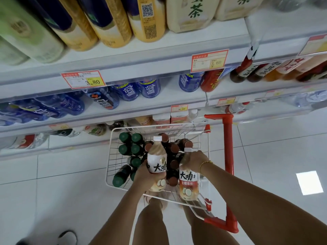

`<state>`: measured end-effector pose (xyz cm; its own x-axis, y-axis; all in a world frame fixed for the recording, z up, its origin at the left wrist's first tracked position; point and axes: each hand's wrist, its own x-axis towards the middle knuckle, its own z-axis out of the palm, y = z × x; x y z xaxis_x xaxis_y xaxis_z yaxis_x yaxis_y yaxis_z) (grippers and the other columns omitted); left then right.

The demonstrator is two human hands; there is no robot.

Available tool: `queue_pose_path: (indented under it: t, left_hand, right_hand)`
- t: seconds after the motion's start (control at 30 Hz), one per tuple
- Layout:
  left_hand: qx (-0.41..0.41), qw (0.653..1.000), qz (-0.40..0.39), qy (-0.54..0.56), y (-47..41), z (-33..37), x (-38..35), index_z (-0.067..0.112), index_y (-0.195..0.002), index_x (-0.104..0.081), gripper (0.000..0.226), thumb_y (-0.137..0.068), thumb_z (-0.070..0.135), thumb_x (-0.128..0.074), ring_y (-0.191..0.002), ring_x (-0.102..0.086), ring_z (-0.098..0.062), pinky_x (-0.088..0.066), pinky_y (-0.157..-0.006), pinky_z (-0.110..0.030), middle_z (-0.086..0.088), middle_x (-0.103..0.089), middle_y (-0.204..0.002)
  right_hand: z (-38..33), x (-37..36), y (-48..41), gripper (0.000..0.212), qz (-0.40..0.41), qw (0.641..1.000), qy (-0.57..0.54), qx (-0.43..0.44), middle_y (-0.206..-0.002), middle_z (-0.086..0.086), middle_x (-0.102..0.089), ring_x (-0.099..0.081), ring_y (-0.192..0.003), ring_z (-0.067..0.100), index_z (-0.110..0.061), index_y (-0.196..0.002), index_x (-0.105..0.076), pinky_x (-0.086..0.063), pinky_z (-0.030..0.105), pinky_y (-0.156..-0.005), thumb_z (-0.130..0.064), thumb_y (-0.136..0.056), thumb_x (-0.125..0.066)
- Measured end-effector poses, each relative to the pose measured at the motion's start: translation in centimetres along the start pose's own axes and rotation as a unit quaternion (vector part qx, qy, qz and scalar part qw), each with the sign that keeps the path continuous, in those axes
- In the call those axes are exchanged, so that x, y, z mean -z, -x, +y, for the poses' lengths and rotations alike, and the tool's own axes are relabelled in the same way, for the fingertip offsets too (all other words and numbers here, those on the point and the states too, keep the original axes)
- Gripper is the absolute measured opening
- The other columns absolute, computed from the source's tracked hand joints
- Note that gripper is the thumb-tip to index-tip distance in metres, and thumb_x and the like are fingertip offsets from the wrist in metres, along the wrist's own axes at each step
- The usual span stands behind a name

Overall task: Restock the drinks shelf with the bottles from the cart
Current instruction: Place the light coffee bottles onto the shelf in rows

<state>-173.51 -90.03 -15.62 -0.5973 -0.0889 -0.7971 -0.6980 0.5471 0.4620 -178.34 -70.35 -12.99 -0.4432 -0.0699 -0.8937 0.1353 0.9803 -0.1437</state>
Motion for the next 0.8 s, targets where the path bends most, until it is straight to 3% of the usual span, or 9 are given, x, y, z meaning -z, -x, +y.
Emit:
queue_pose_path:
  t: [0.07, 0.13, 0.23, 0.33, 0.43, 0.57, 0.67, 0.73, 0.8]
  left_hand:
    - [-0.015, 1.000, 0.003, 0.006, 0.0, 0.3, 1.1, 0.029, -0.082, -0.053, 0.039, -0.064, 0.013, -0.084, -0.077, -0.064, -0.012, -0.052, -0.067, -0.024, 0.009, -0.064, -0.078]
    - [-0.020, 0.999, 0.008, 0.026, 0.0, 0.4, 1.9, 0.024, -0.091, -0.056, 0.041, -0.064, 0.015, -0.085, -0.075, -0.061, -0.008, -0.047, -0.062, -0.018, 0.008, -0.065, -0.081]
    - [-0.018, 0.999, 0.014, 0.037, -0.4, -0.1, 2.9, 0.017, -0.105, -0.061, 0.052, -0.061, 0.023, -0.087, -0.084, -0.065, -0.014, -0.049, -0.070, -0.025, 0.001, -0.070, -0.095]
    - [-0.016, 0.999, -0.003, 0.032, -0.9, -0.9, 4.1, 0.021, -0.102, -0.065, 0.052, -0.056, 0.030, -0.088, -0.088, -0.068, -0.015, -0.055, -0.078, -0.033, 0.004, -0.072, -0.095]
    - [-0.041, 0.998, -0.035, 0.016, -1.0, -1.4, 5.8, 0.023, -0.103, -0.065, 0.057, -0.051, 0.034, -0.087, -0.088, -0.069, -0.013, -0.056, -0.080, -0.035, 0.004, -0.073, -0.095]
    - [-0.074, 0.995, -0.068, 0.004, 0.2, -0.2, 9.2, 0.019, -0.108, -0.063, 0.054, -0.059, 0.019, -0.086, -0.087, -0.067, -0.010, -0.053, -0.073, -0.024, 0.004, -0.072, -0.098]
    - [-0.135, 0.986, -0.098, -0.019, 1.8, 2.6, 12.4, 0.021, -0.108, -0.063, 0.055, -0.058, 0.018, -0.087, -0.093, -0.067, -0.010, -0.052, -0.080, -0.023, 0.006, -0.070, -0.102]
    - [-0.180, 0.978, -0.105, -0.032, 3.3, 5.1, 14.7, 0.024, -0.103, -0.061, 0.052, -0.060, 0.012, -0.087, -0.089, -0.065, -0.005, -0.049, -0.076, -0.015, 0.010, -0.068, -0.099]
    - [-0.229, 0.967, -0.107, -0.039, 5.2, 7.7, 16.8, 0.022, -0.107, -0.057, 0.058, -0.059, 0.007, -0.086, -0.093, -0.065, -0.009, -0.050, -0.078, -0.018, 0.008, -0.068, -0.101]
  right_hand:
    - [0.0, -0.9, -0.2, 0.051, 0.005, 0.999, -0.040, -0.002, -0.123, 0.009, -0.059, -0.046, -0.124, 0.030, -0.013, -0.127, -0.051, -0.039, 0.035, -0.100, -0.045, -0.087, -0.057]
    - [0.1, -2.7, -0.5, 0.066, 0.021, 0.989, -0.142, -0.035, -0.125, 0.004, -0.058, -0.050, -0.122, 0.028, -0.017, -0.133, -0.044, -0.046, 0.035, -0.098, -0.043, -0.078, -0.069]
    - [-0.4, -5.9, -0.5, 0.095, 0.043, 0.961, -0.254, -0.103, -0.126, 0.006, -0.060, -0.057, -0.116, 0.026, -0.016, -0.142, -0.025, -0.049, 0.033, -0.091, -0.043, -0.068, -0.078]
    - [-1.4, -8.0, -0.5, 0.076, 0.099, 0.940, -0.288, -0.151, -0.120, 0.005, -0.061, -0.058, -0.111, 0.021, -0.010, -0.130, -0.037, -0.042, 0.025, -0.075, -0.041, -0.072, -0.076]
    - [-1.9, -8.5, -0.4, 0.067, 0.136, 0.935, -0.277, -0.173, -0.114, 0.004, -0.063, -0.059, -0.106, 0.020, -0.011, -0.123, -0.042, -0.047, 0.028, -0.080, -0.039, -0.072, -0.076]
    - [-2.9, -7.0, 0.8, 0.069, 0.152, 0.933, -0.288, -0.154, -0.109, 0.004, -0.064, -0.060, -0.101, 0.021, -0.011, -0.122, -0.045, -0.049, 0.029, -0.080, -0.039, -0.067, -0.078]
    - [-4.5, -4.5, 3.5, 0.077, 0.192, 0.925, -0.314, -0.092, -0.102, 0.003, -0.063, -0.061, -0.099, 0.024, -0.015, -0.123, -0.041, -0.050, 0.031, -0.078, -0.045, -0.063, -0.079]
    - [-5.6, -2.3, 6.2, 0.084, 0.234, 0.912, -0.335, -0.037, -0.102, 0.002, -0.065, -0.063, -0.096, 0.023, -0.018, -0.128, -0.039, -0.052, 0.032, -0.077, -0.046, -0.061, -0.082]
    - [-6.7, 0.1, 9.5, 0.078, 0.295, 0.891, -0.344, 0.012, -0.099, -0.003, -0.064, -0.062, -0.090, 0.017, -0.019, -0.124, -0.044, -0.048, 0.023, -0.072, -0.042, -0.061, -0.084]
